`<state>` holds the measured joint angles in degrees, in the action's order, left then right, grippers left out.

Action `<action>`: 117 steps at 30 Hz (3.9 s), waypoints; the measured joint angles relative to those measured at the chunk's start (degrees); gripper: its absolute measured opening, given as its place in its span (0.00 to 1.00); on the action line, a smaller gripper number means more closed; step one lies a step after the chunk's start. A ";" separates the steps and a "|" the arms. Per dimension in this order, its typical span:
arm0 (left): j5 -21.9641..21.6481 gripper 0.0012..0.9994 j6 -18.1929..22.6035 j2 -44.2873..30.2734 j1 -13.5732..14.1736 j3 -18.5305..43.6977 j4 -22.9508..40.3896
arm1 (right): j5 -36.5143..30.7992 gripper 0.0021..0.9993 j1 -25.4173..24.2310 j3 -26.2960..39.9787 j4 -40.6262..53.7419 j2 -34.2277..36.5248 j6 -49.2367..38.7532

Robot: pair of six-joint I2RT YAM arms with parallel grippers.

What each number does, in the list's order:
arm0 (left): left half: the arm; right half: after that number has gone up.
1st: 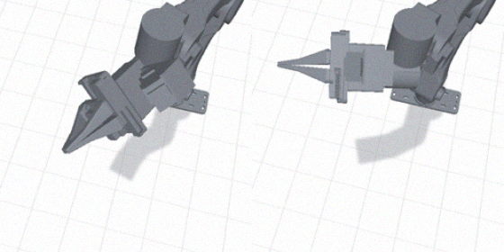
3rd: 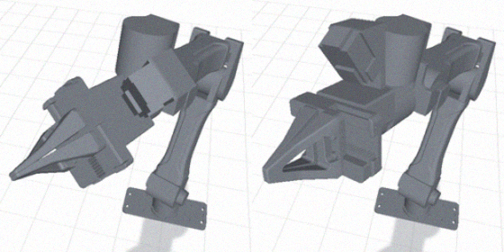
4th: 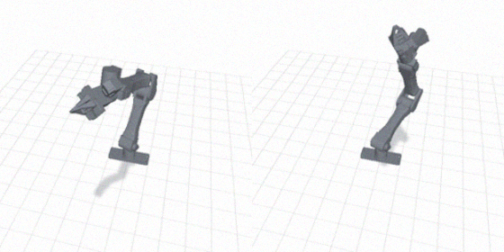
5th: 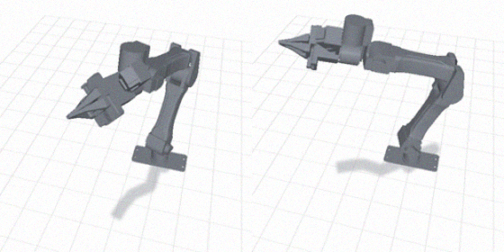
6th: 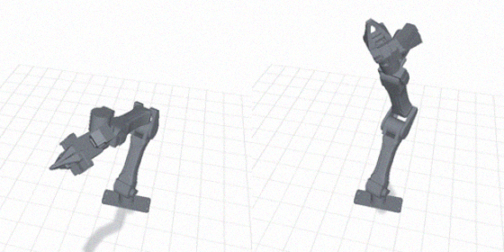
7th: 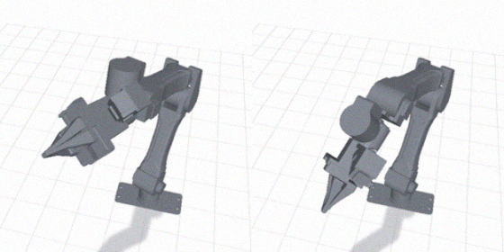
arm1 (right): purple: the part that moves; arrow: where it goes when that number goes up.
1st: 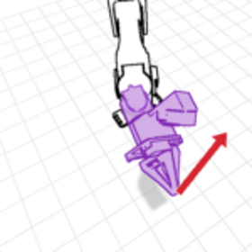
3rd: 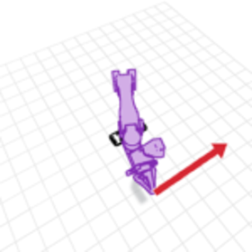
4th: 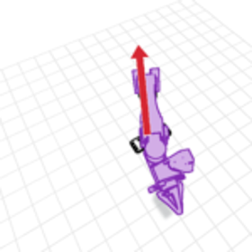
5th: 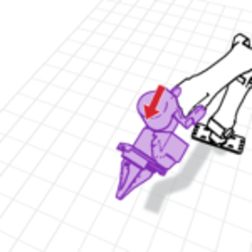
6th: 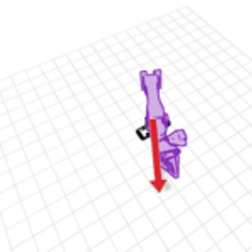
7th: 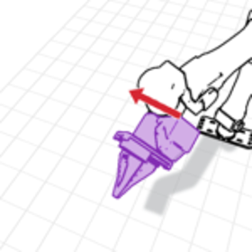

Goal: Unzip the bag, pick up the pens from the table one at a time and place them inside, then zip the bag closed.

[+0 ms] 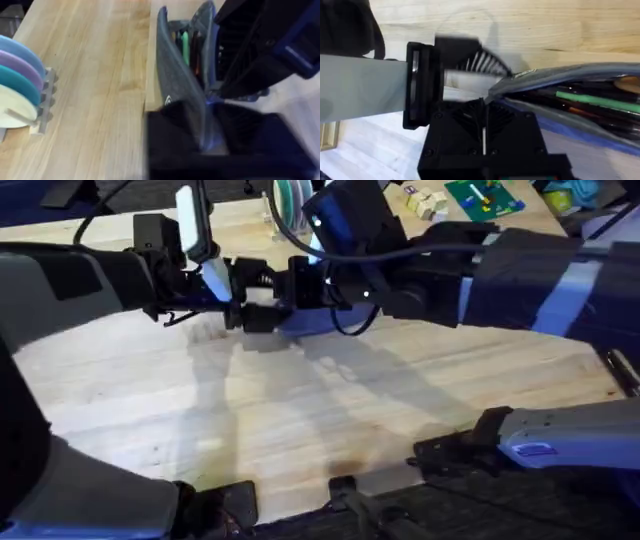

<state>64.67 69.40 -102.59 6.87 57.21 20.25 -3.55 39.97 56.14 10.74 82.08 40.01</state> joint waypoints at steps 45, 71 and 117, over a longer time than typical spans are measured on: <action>0.66 0.04 -0.86 0.00 1.46 0.00 -0.12 | 9.22 0.03 -39.92 0.00 17.77 0.13 -1.51; 0.04 0.04 -0.86 0.00 0.59 0.00 0.13 | 10.06 0.99 -41.92 0.17 8.64 0.93 -11.39; 1.21 0.99 -3.12 4.83 -2.60 0.07 0.09 | 9.52 1.00 -34.14 0.17 28.35 -29.51 -31.98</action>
<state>65.88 66.28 -97.75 4.27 57.28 20.34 5.96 5.82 56.31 39.09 52.58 8.03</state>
